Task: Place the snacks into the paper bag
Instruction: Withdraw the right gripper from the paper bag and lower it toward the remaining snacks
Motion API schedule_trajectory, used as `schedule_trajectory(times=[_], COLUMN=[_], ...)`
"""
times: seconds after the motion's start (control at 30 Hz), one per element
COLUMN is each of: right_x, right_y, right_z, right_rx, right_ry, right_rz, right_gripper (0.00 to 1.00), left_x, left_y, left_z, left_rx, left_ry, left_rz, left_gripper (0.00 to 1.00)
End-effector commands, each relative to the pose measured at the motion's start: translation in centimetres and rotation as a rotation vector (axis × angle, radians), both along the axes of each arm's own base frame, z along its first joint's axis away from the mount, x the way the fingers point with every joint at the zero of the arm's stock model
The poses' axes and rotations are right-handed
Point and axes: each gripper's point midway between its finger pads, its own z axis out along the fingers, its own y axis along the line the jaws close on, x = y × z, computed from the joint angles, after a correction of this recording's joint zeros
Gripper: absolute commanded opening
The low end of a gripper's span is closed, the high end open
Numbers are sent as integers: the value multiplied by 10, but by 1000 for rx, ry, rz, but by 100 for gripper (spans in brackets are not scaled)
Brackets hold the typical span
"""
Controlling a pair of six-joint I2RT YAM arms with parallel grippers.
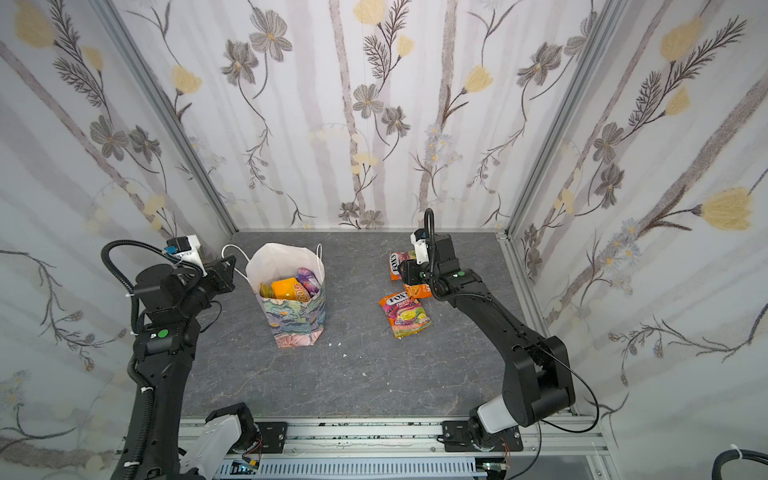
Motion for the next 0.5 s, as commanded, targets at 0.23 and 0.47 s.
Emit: schedule_trajectory(times=[0.23, 0.47], right_x=[-16, -39], right_y=[-38, -43], right_z=[-45, -81], right_rx=[-237, -238], right_ry=[123, 210], right_rz=[-81, -86], right_gripper=[60, 61], left_x=[3, 2], left_y=[3, 3], left_z=[10, 9], left_rx=[18, 18], left_ry=[-41, -40], left_rz=[10, 10], left_gripper=[4, 5])
